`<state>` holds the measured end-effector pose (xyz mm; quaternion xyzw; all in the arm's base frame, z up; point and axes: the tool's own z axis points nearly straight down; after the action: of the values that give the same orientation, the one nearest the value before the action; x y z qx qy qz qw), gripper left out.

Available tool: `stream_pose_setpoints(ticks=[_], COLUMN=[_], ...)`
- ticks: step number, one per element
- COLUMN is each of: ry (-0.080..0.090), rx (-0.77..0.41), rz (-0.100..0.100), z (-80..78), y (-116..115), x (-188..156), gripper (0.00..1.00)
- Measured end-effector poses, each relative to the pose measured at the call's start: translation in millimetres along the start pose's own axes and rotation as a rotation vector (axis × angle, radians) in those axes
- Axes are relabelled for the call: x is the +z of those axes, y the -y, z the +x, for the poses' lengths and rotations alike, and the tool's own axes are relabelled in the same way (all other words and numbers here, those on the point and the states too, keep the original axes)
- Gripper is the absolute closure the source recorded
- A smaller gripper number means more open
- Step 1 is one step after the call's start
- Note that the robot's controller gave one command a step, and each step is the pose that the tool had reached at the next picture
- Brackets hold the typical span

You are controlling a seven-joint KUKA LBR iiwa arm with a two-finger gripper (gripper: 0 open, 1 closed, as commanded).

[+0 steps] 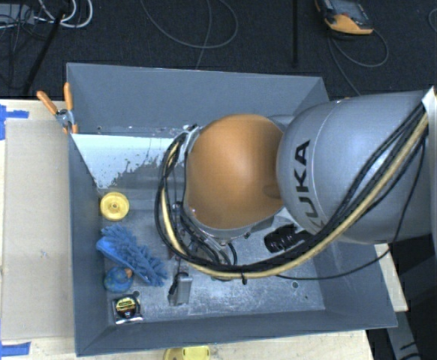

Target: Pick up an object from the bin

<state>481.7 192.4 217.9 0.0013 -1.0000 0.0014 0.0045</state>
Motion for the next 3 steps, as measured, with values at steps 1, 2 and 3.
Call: stream_pose_setpoints(ticks=[1,2,3], ry=[0.007,0.01,0.005], rx=[0.004,-0.087,-0.089], rz=[-0.002,-0.003,-0.002], z=[-1.6,-9.8,-57.0], y=[1,38,53], x=[-4,33,16], gripper=[0.0,0.0,0.0])
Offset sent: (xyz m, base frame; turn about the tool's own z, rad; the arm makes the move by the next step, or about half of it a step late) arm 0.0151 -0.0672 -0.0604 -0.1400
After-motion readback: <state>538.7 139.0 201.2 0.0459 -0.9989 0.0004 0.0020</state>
